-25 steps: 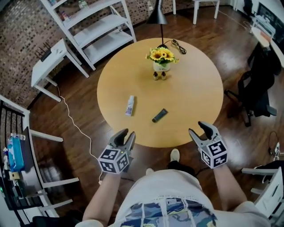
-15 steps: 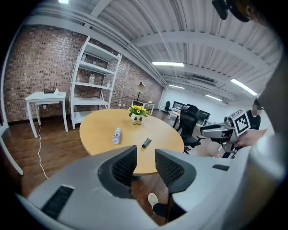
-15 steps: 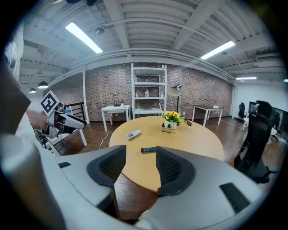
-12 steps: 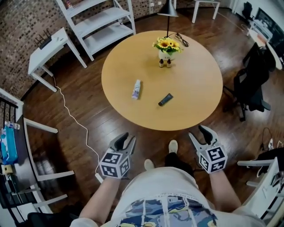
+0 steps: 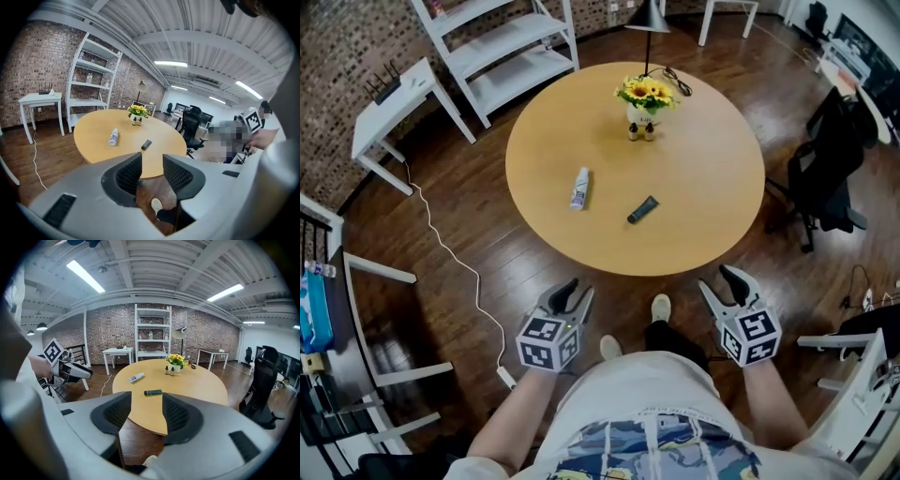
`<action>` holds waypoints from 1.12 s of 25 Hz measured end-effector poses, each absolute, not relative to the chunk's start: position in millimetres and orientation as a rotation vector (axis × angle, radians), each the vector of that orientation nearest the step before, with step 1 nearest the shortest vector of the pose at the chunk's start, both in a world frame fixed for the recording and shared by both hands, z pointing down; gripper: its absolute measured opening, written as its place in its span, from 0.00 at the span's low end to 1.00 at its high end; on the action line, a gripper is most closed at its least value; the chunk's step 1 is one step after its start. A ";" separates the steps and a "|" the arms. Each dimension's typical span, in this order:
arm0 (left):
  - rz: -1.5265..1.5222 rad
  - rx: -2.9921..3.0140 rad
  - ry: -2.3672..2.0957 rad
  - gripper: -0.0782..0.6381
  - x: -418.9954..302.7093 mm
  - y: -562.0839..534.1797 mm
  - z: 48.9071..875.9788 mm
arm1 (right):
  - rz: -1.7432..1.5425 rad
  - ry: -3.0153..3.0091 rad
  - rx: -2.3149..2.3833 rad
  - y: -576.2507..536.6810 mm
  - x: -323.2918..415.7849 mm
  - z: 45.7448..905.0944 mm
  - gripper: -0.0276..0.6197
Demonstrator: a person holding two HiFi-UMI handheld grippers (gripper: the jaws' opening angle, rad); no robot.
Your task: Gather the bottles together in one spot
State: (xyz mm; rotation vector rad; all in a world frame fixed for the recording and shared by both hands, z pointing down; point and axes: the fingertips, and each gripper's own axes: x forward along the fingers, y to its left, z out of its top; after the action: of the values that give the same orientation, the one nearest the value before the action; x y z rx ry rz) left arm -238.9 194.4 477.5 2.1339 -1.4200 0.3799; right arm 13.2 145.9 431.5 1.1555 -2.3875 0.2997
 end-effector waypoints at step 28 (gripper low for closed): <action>1.205 1.878 -1.100 0.28 -119.2 -81.1 683.6 | 0.468 -2.427 0.890 -42.7 136.6 482.7 0.40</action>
State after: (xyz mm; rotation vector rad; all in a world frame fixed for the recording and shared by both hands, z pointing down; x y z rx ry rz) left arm -119.2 -81.1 683.6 1.8777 -1.1004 1.2051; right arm 136.6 -42.7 482.7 0.8895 -2.4272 0.4683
